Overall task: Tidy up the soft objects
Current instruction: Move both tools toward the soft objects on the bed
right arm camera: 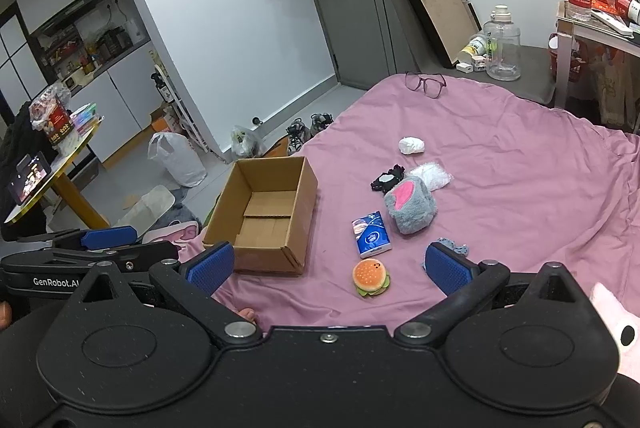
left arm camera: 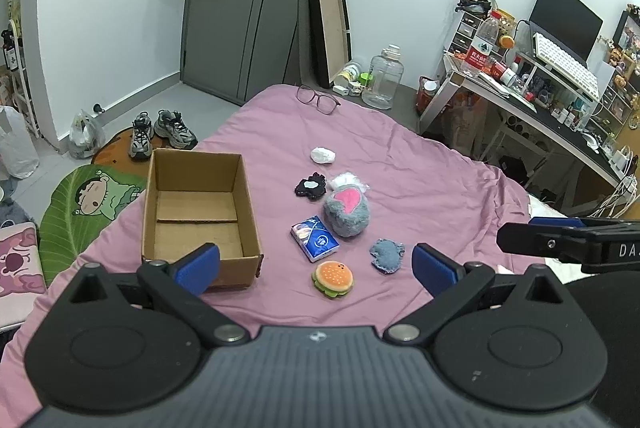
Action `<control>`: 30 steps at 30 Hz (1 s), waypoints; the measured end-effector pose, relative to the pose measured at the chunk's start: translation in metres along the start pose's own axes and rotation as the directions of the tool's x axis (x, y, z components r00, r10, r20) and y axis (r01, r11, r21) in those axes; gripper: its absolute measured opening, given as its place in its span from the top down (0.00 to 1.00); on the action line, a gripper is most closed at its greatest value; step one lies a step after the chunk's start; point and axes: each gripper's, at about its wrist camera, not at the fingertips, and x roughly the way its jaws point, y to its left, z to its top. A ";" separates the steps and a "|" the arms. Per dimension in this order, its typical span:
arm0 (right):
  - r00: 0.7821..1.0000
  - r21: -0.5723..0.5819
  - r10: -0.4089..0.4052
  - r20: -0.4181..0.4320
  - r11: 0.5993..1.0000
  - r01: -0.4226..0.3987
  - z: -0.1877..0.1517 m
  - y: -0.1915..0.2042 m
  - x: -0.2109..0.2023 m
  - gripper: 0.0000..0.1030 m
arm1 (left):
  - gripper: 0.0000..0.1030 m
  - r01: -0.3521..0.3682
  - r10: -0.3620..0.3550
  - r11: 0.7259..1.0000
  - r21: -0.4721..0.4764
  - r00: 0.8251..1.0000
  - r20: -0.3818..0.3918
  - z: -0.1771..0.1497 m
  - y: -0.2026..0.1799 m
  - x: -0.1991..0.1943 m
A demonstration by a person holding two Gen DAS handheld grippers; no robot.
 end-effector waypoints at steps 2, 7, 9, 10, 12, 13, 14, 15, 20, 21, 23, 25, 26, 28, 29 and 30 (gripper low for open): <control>1.000 -0.002 -0.001 0.001 1.000 0.001 0.000 0.000 0.000 0.00 | 0.01 0.000 0.000 1.000 0.000 1.000 0.000 0.000 0.000 0.000; 1.000 -0.002 0.000 0.001 1.000 0.000 -0.001 0.000 0.001 0.00 | 0.01 0.000 0.000 1.000 -0.001 1.000 -0.002 -0.001 0.000 0.000; 1.000 0.000 0.003 -0.001 1.000 -0.003 0.000 0.000 0.000 0.00 | 0.01 -0.002 0.002 1.000 0.001 1.000 0.000 0.000 0.000 0.000; 1.000 0.001 0.005 -0.001 1.000 -0.005 0.000 0.000 0.001 0.00 | 0.01 -0.003 0.003 1.000 0.001 1.000 0.000 0.000 0.000 0.000; 1.000 -0.001 0.008 -0.004 1.000 -0.008 0.000 -0.001 0.001 0.00 | 0.01 -0.004 0.004 1.000 0.001 1.000 0.002 -0.001 -0.001 0.001; 1.000 -0.002 0.009 -0.005 1.000 -0.009 0.001 -0.001 0.001 0.00 | 0.01 -0.003 0.003 1.000 0.001 1.000 0.002 -0.001 -0.001 0.001; 1.000 -0.003 0.010 -0.006 1.000 -0.010 0.001 -0.002 0.001 0.00 | 0.01 -0.002 0.002 1.000 0.001 1.000 0.002 -0.002 -0.001 0.001; 1.000 -0.004 0.010 -0.007 1.000 -0.010 0.002 -0.002 0.001 0.00 | 0.01 0.000 0.000 1.000 0.001 1.000 0.002 -0.002 -0.001 0.001; 1.000 0.005 0.025 -0.012 1.000 -0.025 0.001 -0.003 0.004 0.00 | 0.01 0.004 -0.004 1.000 0.006 1.000 -0.005 -0.002 -0.003 0.003; 0.999 0.013 0.029 -0.018 0.999 -0.029 0.001 -0.004 0.006 0.00 | 0.01 0.005 -0.005 1.000 0.007 1.000 -0.008 -0.002 -0.003 0.004; 0.999 0.023 0.035 -0.023 0.999 -0.035 0.001 -0.005 0.008 0.00 | 0.01 0.003 -0.003 1.000 0.009 1.000 -0.012 -0.001 -0.002 0.006; 0.999 0.030 0.041 -0.021 0.999 -0.040 0.000 -0.007 0.009 0.00 | 0.01 0.001 -0.001 1.000 0.006 1.000 -0.015 0.000 -0.001 0.007; 0.999 0.032 0.039 -0.021 0.999 -0.039 0.000 -0.008 0.010 0.00 | 0.01 0.001 -0.001 1.000 0.003 1.000 -0.017 0.001 0.000 0.009; 0.999 0.037 0.039 -0.028 0.999 -0.038 -0.001 -0.011 0.014 0.00 | 0.01 0.000 0.000 1.000 -0.002 1.000 -0.021 0.001 0.001 0.013; 0.999 0.041 0.042 -0.030 0.998 -0.041 -0.002 -0.012 0.015 0.00 | 0.01 -0.002 0.002 1.000 -0.004 1.000 -0.024 0.002 0.003 0.015; 0.998 0.051 0.049 -0.034 0.998 -0.047 -0.002 -0.014 0.016 0.00 | 0.01 -0.003 0.003 1.000 -0.006 1.000 -0.027 0.002 0.004 0.017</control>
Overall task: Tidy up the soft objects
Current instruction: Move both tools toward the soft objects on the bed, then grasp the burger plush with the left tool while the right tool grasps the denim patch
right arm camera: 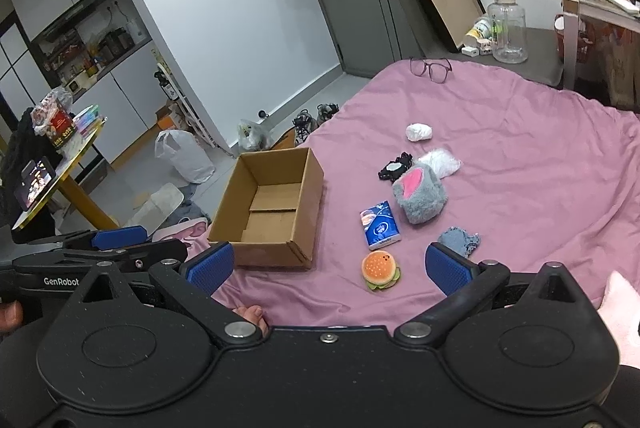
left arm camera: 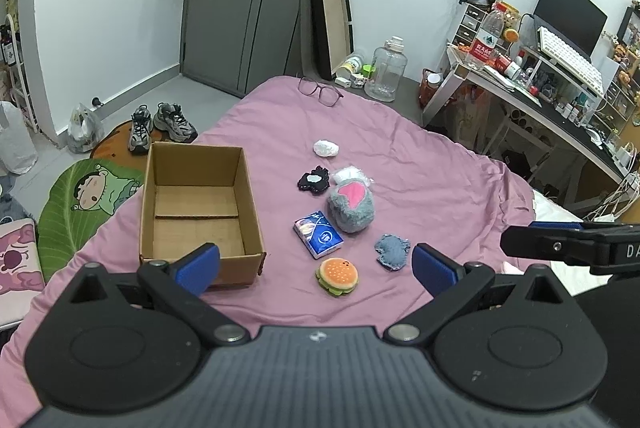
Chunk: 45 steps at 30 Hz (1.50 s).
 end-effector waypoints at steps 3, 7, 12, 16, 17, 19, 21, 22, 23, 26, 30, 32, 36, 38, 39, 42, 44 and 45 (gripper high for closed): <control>1.000 0.024 0.030 -0.004 0.999 -0.030 -0.001 -0.003 0.002 0.00 | 0.01 -0.002 0.001 1.000 -0.004 1.000 -0.015 0.001 0.002 0.008; 0.999 0.035 0.051 -0.013 0.998 -0.051 0.000 -0.009 0.007 0.00 | 0.01 -0.007 0.007 1.000 -0.008 1.000 -0.024 0.003 0.004 0.016; 0.997 0.087 0.069 -0.025 0.994 -0.066 0.001 -0.024 0.017 0.00 | 0.01 -0.023 0.022 1.000 -0.008 0.999 -0.036 0.006 0.005 0.029; 0.998 0.096 0.061 -0.031 0.994 -0.057 0.000 -0.034 0.025 0.00 | 0.01 -0.034 0.033 0.999 -0.006 0.998 -0.052 0.008 0.007 0.042; 0.998 0.100 0.059 -0.032 0.993 -0.056 0.001 -0.036 0.027 0.00 | 0.01 -0.036 0.035 0.999 -0.006 0.998 -0.057 0.008 0.007 0.045; 0.998 0.106 0.049 -0.033 0.993 -0.045 0.000 -0.041 0.031 0.00 | 0.01 -0.042 0.042 0.999 0.000 0.997 -0.069 0.008 0.008 0.053; 0.999 0.111 0.031 -0.036 0.994 -0.027 0.000 -0.047 0.036 0.00 | 0.01 -0.042 0.043 0.999 0.007 0.996 -0.080 0.008 0.008 0.059; 0.999 0.113 0.020 -0.037 0.993 -0.015 0.000 -0.050 0.038 0.00 | 0.01 -0.040 0.041 0.999 0.008 0.995 -0.088 0.008 0.009 0.062; 0.999 0.116 0.007 -0.036 0.993 -0.003 -0.001 -0.053 0.041 0.00 | 0.01 -0.035 0.035 0.999 0.007 0.995 -0.098 0.008 0.010 0.067; 1.000 0.130 -0.022 -0.023 0.991 0.024 -0.002 -0.063 0.047 0.00 | 0.01 -0.025 0.025 1.000 0.004 0.993 -0.116 0.009 0.012 0.076; 0.998 0.146 -0.053 -0.028 0.988 0.056 -0.002 -0.077 0.057 0.00 | 0.01 -0.032 0.036 0.999 0.030 0.992 -0.124 0.012 0.014 0.087; 0.997 0.145 -0.067 -0.025 0.987 0.070 -0.003 -0.081 0.062 0.00 | 0.01 -0.030 0.034 0.999 0.031 0.991 -0.126 0.013 0.016 0.093; 0.995 0.151 -0.083 -0.051 0.984 0.090 -0.003 -0.089 0.076 0.00 | 0.01 -0.052 0.056 0.998 0.035 0.989 -0.135 0.014 0.023 0.109; 0.994 0.150 -0.088 -0.061 0.984 0.096 -0.002 -0.092 0.083 0.00 | 0.01 -0.039 0.043 0.999 0.028 0.989 -0.144 0.014 0.027 0.117; 0.993 0.150 -0.094 -0.066 0.983 0.103 -0.002 -0.093 0.086 0.00 | 0.01 -0.030 0.034 0.999 0.025 0.988 -0.152 0.014 0.029 0.122; 0.991 0.157 -0.108 -0.083 0.980 0.120 -0.003 -0.099 0.098 0.00 | 0.02 -0.008 0.012 1.000 0.021 0.983 -0.182 0.012 0.031 0.136; 0.989 0.161 -0.115 -0.094 0.979 0.129 -0.004 -0.103 0.105 0.00 | 0.02 0.027 -0.023 1.000 0.015 0.978 -0.205 0.012 0.032 0.144; 0.988 0.162 -0.119 -0.100 0.978 0.134 -0.005 -0.104 0.108 0.00 | 0.02 0.043 -0.037 0.999 0.021 0.976 -0.214 0.011 0.032 0.148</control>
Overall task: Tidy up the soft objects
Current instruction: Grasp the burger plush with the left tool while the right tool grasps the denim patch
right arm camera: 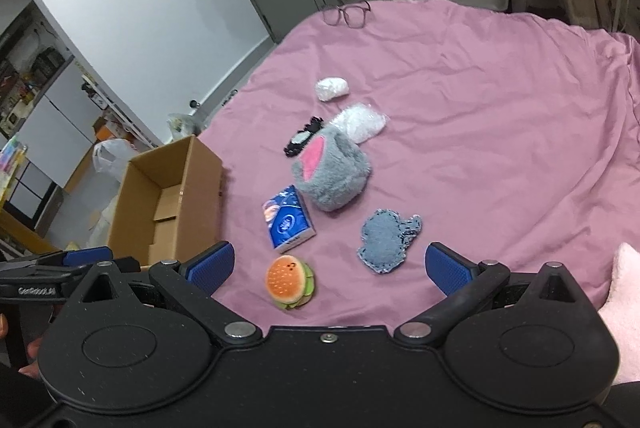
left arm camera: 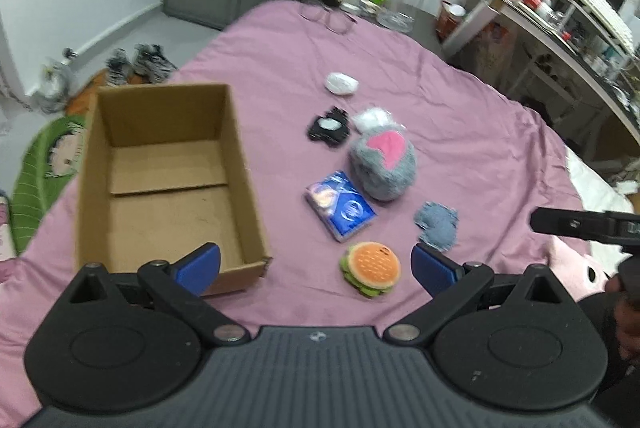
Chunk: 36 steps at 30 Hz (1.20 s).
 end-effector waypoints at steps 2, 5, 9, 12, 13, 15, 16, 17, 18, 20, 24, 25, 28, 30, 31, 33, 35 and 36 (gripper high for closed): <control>1.000 0.001 -0.010 -0.012 1.000 0.010 0.000 -0.002 0.007 0.00 | 0.03 0.003 -0.002 1.000 0.029 1.000 -0.014 0.001 -0.003 0.008; 0.999 0.005 -0.018 -0.027 1.000 0.018 0.000 -0.006 0.017 0.00 | 0.03 0.000 0.002 0.997 0.083 1.000 -0.023 0.002 -0.006 0.020; 0.999 0.016 -0.026 -0.039 1.000 0.027 0.000 -0.012 0.027 0.01 | 0.03 0.040 -0.034 0.993 0.115 0.998 -0.051 0.002 -0.009 0.038; 0.998 0.019 -0.036 -0.053 0.999 0.037 0.001 -0.016 0.035 0.01 | 0.03 0.079 -0.070 0.987 0.139 0.995 -0.065 0.002 -0.015 0.050; 0.998 0.021 -0.037 -0.056 0.999 0.038 0.002 -0.017 0.038 0.01 | 0.04 0.092 -0.082 0.985 0.149 0.994 -0.071 0.002 -0.017 0.053; 0.997 0.026 -0.040 -0.065 0.999 0.041 0.002 -0.019 0.043 0.01 | 0.04 0.117 -0.104 0.979 0.170 0.991 -0.084 0.002 -0.022 0.060; 0.997 0.029 -0.042 -0.070 0.999 0.044 0.002 -0.021 0.047 0.02 | 0.04 0.130 -0.115 0.974 0.183 0.989 -0.094 0.002 -0.026 0.064; 0.996 0.032 -0.044 -0.074 0.998 0.046 0.002 -0.022 0.049 0.02 | 0.04 0.142 -0.123 0.969 0.200 0.987 -0.104 0.001 -0.030 0.069; 0.996 0.034 -0.045 -0.079 0.998 0.048 0.002 -0.023 0.052 0.03 | 0.06 0.151 -0.128 0.965 0.216 0.985 -0.115 0.001 -0.033 0.073; 0.995 0.038 -0.045 -0.090 0.998 0.049 0.003 -0.025 0.058 0.05 | 0.12 0.169 -0.137 0.955 0.242 0.980 -0.143 -0.001 -0.039 0.083; 0.994 0.038 -0.044 -0.102 0.998 0.049 0.004 -0.030 0.068 0.09 | 0.20 0.204 -0.147 0.945 0.256 0.963 -0.225 -0.006 -0.043 0.106; 0.993 0.038 -0.046 -0.106 0.998 0.050 0.005 -0.031 0.071 0.10 | 0.21 0.211 -0.150 0.943 0.256 0.960 -0.238 -0.007 -0.043 0.110; 0.991 0.038 -0.046 -0.127 0.998 0.051 0.005 -0.036 0.080 0.12 | 0.21 0.208 -0.136 0.938 0.275 0.956 -0.259 -0.007 -0.045 0.121; 0.989 0.040 -0.043 -0.144 0.998 0.050 0.005 -0.038 0.086 0.15 | 0.21 0.206 -0.131 0.939 0.276 0.954 -0.269 -0.005 -0.047 0.127; 0.987 0.039 -0.044 -0.152 0.998 0.051 0.005 -0.040 0.090 0.15 | 0.21 0.203 -0.127 0.940 0.274 0.954 -0.272 -0.004 -0.047 0.131; 0.986 0.033 -0.046 -0.159 0.998 0.051 0.005 -0.041 0.094 0.15 | 0.21 0.197 -0.118 0.941 0.275 0.953 -0.279 -0.004 -0.048 0.138; 0.985 0.030 -0.044 -0.167 0.998 0.050 0.007 -0.043 0.098 0.16 | 0.21 0.199 -0.114 0.940 0.276 0.949 -0.294 -0.004 -0.049 0.146; 0.984 0.031 -0.043 -0.173 0.998 0.049 0.007 -0.044 0.101 0.17 | 0.21 0.200 -0.112 0.939 0.279 0.947 -0.301 -0.004 -0.050 0.149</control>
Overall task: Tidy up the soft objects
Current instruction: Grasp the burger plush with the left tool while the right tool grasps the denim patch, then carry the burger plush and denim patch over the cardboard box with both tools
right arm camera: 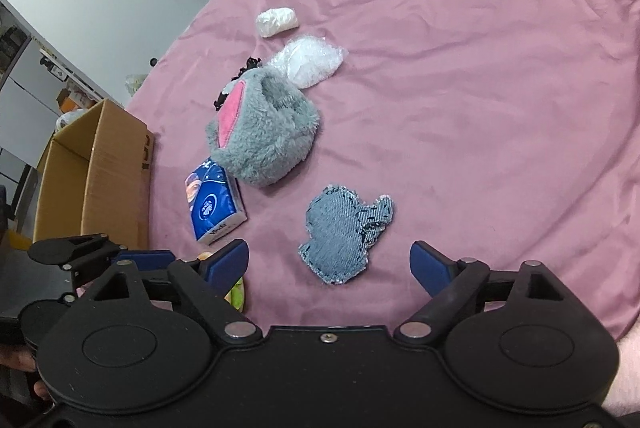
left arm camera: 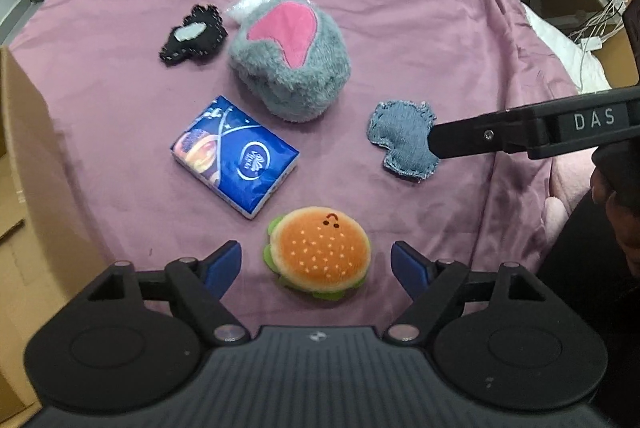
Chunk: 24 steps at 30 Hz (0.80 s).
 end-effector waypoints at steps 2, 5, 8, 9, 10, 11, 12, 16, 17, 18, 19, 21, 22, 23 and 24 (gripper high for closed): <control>1.000 0.001 -0.003 -0.009 1.000 0.003 0.001 -0.001 0.005 0.18 | 0.21 -0.011 0.011 1.000 0.015 1.000 -0.011 0.002 -0.002 0.007; 1.000 -0.003 -0.022 -0.020 1.000 0.022 0.003 -0.002 0.014 0.19 | 0.28 -0.012 0.013 1.000 0.024 1.000 -0.024 0.004 -0.004 0.016; 0.999 0.008 -0.027 -0.037 1.000 0.027 0.003 -0.004 0.022 0.31 | 0.41 -0.022 0.023 0.999 0.037 0.999 -0.031 0.005 -0.005 0.022; 0.999 0.010 -0.028 -0.040 1.000 0.029 0.002 -0.005 0.024 0.40 | 0.43 -0.024 0.026 0.999 0.040 0.999 -0.033 0.005 -0.005 0.023; 0.999 0.012 -0.024 -0.046 1.000 0.024 0.002 -0.005 0.025 0.46 | 0.44 -0.024 0.025 0.999 0.041 0.999 -0.031 0.005 -0.006 0.023; 0.999 0.014 -0.023 -0.047 1.000 0.023 0.001 -0.006 0.026 0.59 | 0.45 -0.022 0.024 0.999 0.042 0.999 -0.027 0.005 -0.006 0.022; 0.998 0.016 -0.018 -0.052 1.000 0.019 0.001 -0.006 0.026 0.71 | 0.46 -0.022 0.023 0.999 0.043 0.999 -0.022 0.005 -0.006 0.021; 0.999 0.010 -0.001 -0.047 1.000 0.001 0.000 -0.005 0.021 0.79 | 0.46 -0.042 0.041 0.998 0.049 0.999 0.028 0.008 -0.008 0.009; 0.999 0.003 0.000 -0.041 1.000 0.000 -0.001 -0.003 0.018 0.81 | 0.46 -0.044 0.042 0.998 0.046 0.998 0.042 0.008 -0.008 0.006; 0.999 0.000 0.002 -0.037 1.000 -0.002 -0.002 -0.002 0.015 0.83 | 0.46 -0.047 0.045 0.998 0.041 0.998 0.053 0.008 -0.007 0.002; 0.999 -0.001 0.006 -0.032 1.000 -0.006 -0.003 0.000 0.011 0.84 | 0.46 -0.052 0.050 0.998 0.035 0.997 0.065 0.008 -0.007 -0.001; 1.000 -0.010 0.002 -0.025 1.000 -0.003 -0.004 0.005 0.006 0.86 | 0.46 -0.067 0.065 0.998 0.021 0.994 0.084 0.007 -0.005 -0.008; 1.000 -0.017 0.001 -0.021 1.000 -0.001 -0.006 0.008 0.003 0.86 | 0.46 -0.073 0.071 0.997 0.013 0.993 0.096 0.007 -0.005 -0.011; 1.000 -0.024 0.000 -0.016 1.000 0.000 -0.007 0.011 0.000 0.86 | 0.46 -0.078 0.076 0.997 0.008 0.991 0.109 0.006 -0.004 -0.016; 1.000 -0.033 0.001 -0.010 0.999 -0.001 -0.009 0.015 -0.004 0.87 | 0.46 -0.083 0.082 0.997 0.004 0.989 0.124 0.006 -0.004 -0.021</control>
